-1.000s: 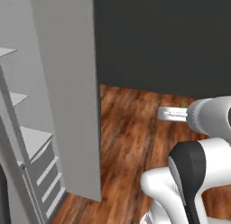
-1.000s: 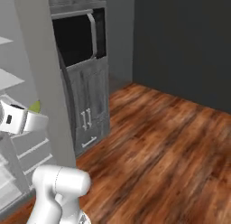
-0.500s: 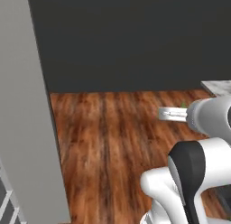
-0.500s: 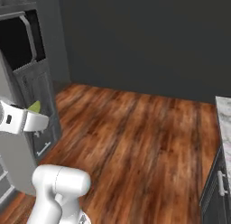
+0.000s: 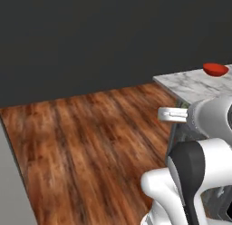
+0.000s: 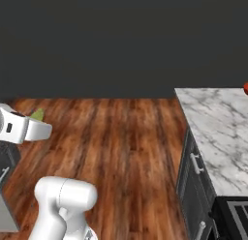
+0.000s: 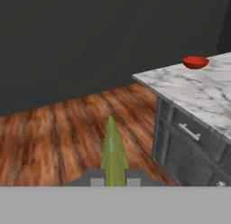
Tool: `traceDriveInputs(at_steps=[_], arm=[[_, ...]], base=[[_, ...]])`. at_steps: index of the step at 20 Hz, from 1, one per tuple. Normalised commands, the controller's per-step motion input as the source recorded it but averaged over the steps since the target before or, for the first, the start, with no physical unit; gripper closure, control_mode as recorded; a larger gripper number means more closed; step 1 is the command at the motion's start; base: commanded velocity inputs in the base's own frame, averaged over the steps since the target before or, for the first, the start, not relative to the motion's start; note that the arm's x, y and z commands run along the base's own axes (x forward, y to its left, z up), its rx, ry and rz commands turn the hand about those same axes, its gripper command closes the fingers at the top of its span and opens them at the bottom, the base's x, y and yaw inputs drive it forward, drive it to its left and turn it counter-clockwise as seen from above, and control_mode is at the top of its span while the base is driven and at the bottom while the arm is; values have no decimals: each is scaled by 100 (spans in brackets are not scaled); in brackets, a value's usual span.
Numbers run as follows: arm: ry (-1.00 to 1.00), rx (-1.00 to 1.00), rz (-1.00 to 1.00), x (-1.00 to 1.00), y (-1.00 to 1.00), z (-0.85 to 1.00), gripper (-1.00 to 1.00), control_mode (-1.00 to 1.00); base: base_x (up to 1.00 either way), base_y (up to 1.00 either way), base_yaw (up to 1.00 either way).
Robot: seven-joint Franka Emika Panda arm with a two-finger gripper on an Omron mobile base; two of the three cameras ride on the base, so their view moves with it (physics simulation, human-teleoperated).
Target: There is a bowl on the dining counter. Grab a lemon wedge from the fridge and place it in the bowl. Then get the liquor bottle and glass cup from the cabinet and place them next to the bowl.
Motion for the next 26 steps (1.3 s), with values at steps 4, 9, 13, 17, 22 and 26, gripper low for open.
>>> traceDriveInputs(at_steps=[4, 9, 13, 17, 22, 26], arm=[[0, 0, 0, 0, 0, 0, 100, 100], [0, 0, 0, 0, 0, 0, 100, 100], [0, 0, 0, 0, 0, 0, 100, 100], [0, 0, 0, 0, 0, 0, 100, 100], [0, 0, 0, 0, 0, 0, 100, 100], [0, 0, 0, 0, 0, 0, 100, 100]], base=[[36, -2, -45], [78, 5, -36], [99, 20, -32], [100, 27, -31], [100, 35, -34], [96, 44, -38]])
